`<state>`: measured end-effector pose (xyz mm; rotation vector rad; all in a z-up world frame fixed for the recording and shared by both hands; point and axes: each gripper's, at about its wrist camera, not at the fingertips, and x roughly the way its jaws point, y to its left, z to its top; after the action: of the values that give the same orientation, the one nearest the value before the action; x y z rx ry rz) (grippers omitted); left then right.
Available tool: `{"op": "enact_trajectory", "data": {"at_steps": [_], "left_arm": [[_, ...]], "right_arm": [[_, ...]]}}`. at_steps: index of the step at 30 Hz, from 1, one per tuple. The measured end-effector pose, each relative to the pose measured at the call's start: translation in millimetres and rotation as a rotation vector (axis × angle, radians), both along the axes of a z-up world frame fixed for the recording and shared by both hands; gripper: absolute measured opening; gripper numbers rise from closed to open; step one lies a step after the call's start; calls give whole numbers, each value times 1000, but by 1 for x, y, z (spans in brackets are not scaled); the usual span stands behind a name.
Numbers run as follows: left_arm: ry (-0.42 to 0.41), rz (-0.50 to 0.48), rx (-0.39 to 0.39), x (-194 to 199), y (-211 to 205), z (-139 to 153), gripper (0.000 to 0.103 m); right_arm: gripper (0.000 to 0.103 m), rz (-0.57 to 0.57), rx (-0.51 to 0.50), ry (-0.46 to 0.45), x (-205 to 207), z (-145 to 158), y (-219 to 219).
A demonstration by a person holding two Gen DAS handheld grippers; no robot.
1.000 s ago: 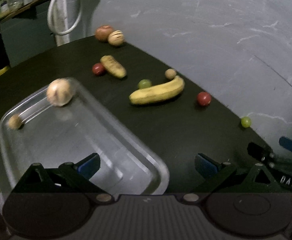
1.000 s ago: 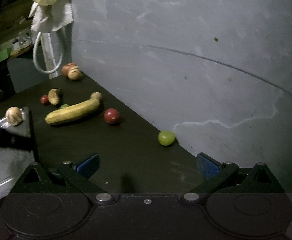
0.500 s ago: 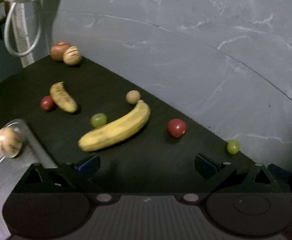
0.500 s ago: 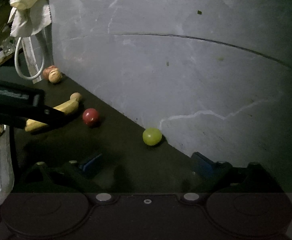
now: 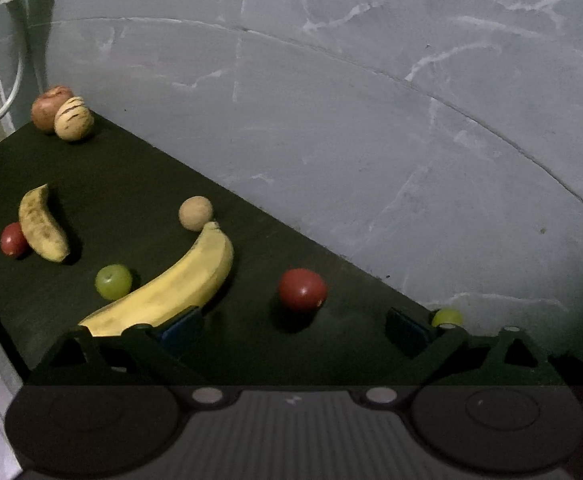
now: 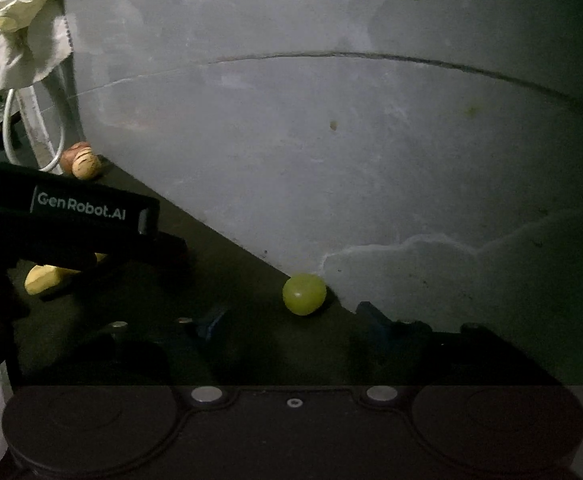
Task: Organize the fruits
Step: 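Grasp the red tomato with the left gripper while the right gripper grasps a green grape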
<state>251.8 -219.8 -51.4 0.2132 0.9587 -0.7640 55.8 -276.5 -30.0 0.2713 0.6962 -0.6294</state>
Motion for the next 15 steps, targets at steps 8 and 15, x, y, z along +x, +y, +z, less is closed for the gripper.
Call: {"op": "enact_trajectory", "data": {"at_steps": [8,15], "left_arm": [[13,-3,14,11,-13,-10,85],[28,5,28,14,-18,-15,73]], "right_arm": [[59,-27,21,1,8,-6,-6],[50,-55,11,-7,7,-6,-8]]}}
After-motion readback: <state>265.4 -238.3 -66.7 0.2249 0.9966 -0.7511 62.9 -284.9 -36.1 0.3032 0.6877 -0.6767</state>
